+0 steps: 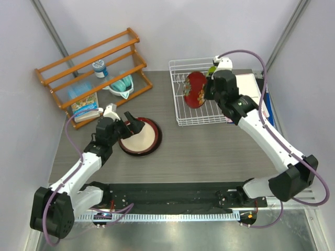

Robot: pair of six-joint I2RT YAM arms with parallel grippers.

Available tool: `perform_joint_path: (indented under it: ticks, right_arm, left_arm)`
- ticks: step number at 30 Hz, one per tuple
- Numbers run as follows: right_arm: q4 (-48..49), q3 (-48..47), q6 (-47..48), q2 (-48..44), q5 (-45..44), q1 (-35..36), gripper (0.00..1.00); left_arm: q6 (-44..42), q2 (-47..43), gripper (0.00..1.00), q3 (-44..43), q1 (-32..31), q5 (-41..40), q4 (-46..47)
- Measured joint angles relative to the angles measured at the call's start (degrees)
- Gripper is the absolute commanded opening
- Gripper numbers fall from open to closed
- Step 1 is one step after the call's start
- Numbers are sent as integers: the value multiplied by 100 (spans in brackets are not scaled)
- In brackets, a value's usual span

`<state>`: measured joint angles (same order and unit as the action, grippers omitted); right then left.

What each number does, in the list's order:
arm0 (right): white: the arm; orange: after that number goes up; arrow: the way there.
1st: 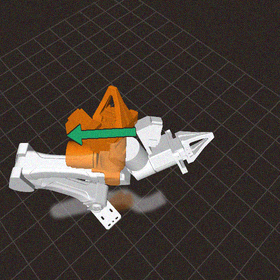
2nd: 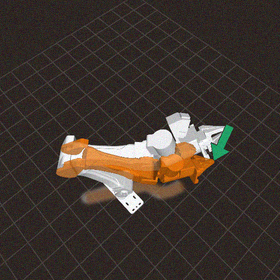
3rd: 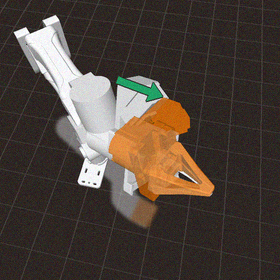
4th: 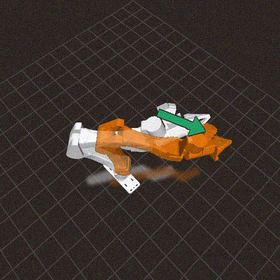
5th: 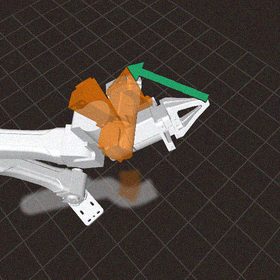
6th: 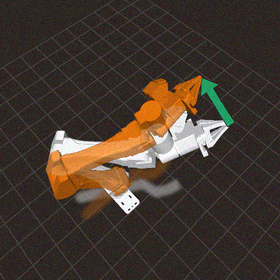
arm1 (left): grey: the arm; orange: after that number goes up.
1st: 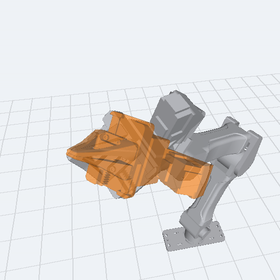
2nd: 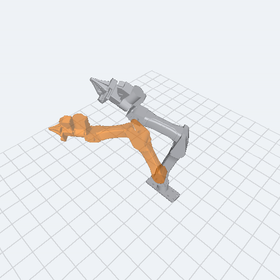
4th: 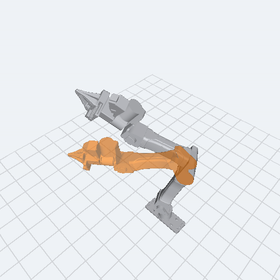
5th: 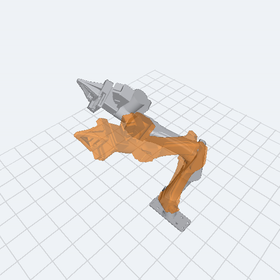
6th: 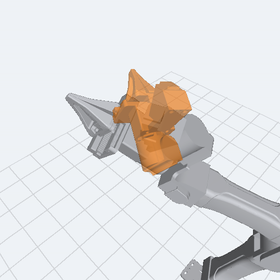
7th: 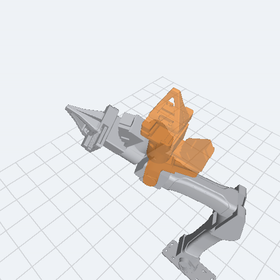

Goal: Unload the plates from the dish rack

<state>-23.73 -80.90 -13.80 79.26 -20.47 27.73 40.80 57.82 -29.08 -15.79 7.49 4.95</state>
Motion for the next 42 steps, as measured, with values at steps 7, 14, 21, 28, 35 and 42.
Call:
perform_joint_path:
  ticks: [7,14,21,28,35,42]
  right_arm:
    - [332,1303,-841,-330,1355,219,1]
    - [1121,2068,-1615,-321,2476,249,1]
    - [2203,2413,-2319,-299,3226,286,1]
    - [2618,2562,-2577,-302,3272,304,1]
    - [2343,2562,-2420,-424,2859,323,1]
    - [2164,2562,-2363,-463,2830,334,1]
  left_arm:
    - [269,-120,99,61,-149,422,682]
    - [584,214,99,431,-352,623,1467]
    - [723,673,100,654,-649,590,2017]
    - [728,710,99,656,-807,385,2214]
    - [658,15,99,706,-837,-61,1915]
    - [560,-592,99,726,-846,-328,1821]
